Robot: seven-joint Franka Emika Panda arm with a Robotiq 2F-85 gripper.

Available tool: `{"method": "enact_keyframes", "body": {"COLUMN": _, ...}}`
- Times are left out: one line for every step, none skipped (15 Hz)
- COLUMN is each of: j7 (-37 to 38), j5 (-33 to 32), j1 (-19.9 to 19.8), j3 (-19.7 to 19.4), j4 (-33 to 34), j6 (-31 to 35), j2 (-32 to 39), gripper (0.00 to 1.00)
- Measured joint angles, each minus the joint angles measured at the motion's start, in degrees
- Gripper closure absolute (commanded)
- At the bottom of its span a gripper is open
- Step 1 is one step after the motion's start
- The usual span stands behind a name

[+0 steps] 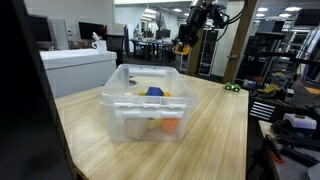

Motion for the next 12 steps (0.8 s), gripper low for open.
{"method": "enact_keyframes", "body": {"j7": -0.4, "j5": -0.2, "j1": 1.0, "j3": 0.0, "j4": -1.2, "j6": 0.0, "j2": -0.8, "gripper": 0.88}}
{"method": "enact_keyframes", "body": {"j7": -0.7, "j5": -0.3, "j1": 2.1, "j3": 0.0, "j4": -2.4, "j6": 0.0, "j2": -1.5, "gripper": 0.88}}
{"method": "enact_keyframes", "body": {"j7": -0.7, "j5": -0.4, "j1": 3.2, "j3": 0.1, "j4": -3.5, "j6": 0.1, "j2": -2.0, "gripper": 0.88}}
{"method": "enact_keyframes", "body": {"j7": -0.7, "j5": -0.4, "j1": 4.6, "j3": 0.2, "j4": -4.6, "j6": 0.5, "j2": -2.5, "gripper": 0.88}}
{"method": "enact_keyframes", "body": {"j7": -0.7, "j5": -0.4, "j1": 5.6, "j3": 0.3, "j4": -5.3, "j6": 0.9, "j2": -2.8, "gripper": 0.88}}
{"method": "enact_keyframes", "body": {"j7": -0.7, "j5": -0.4, "j1": 6.7, "j3": 0.5, "j4": -6.1, "j6": 1.8, "j2": -2.9, "gripper": 0.88}}
{"method": "enact_keyframes", "body": {"j7": -0.7, "j5": -0.4, "j1": 8.0, "j3": 0.8, "j4": -6.9, "j6": 3.0, "j2": -3.0, "gripper": 0.88}}
{"method": "enact_keyframes", "body": {"j7": -0.7, "j5": -0.4, "j1": 9.1, "j3": 1.2, "j4": -7.6, "j6": 4.4, "j2": -3.0, "gripper": 0.88}}
{"method": "enact_keyframes", "body": {"j7": -0.7, "j5": -0.4, "j1": 9.9, "j3": 1.5, "j4": -8.1, "j6": 5.5, "j2": -3.0, "gripper": 0.88}}
{"method": "enact_keyframes", "body": {"j7": -0.7, "j5": -0.4, "j1": 11.6, "j3": 2.2, "j4": -9.0, "j6": 8.5, "j2": -3.0, "gripper": 0.38}}
{"method": "enact_keyframes", "body": {"j7": -0.7, "j5": -0.4, "j1": 11.8, "j3": 2.4, "j4": -9.2, "j6": 8.9, "j2": -3.0, "gripper": 0.37}}
{"method": "enact_keyframes", "body": {"j7": -0.6, "j5": -0.4, "j1": 12.1, "j3": 2.4, "j4": -9.2, "j6": 9.6, "j2": -2.9, "gripper": 0.31}}
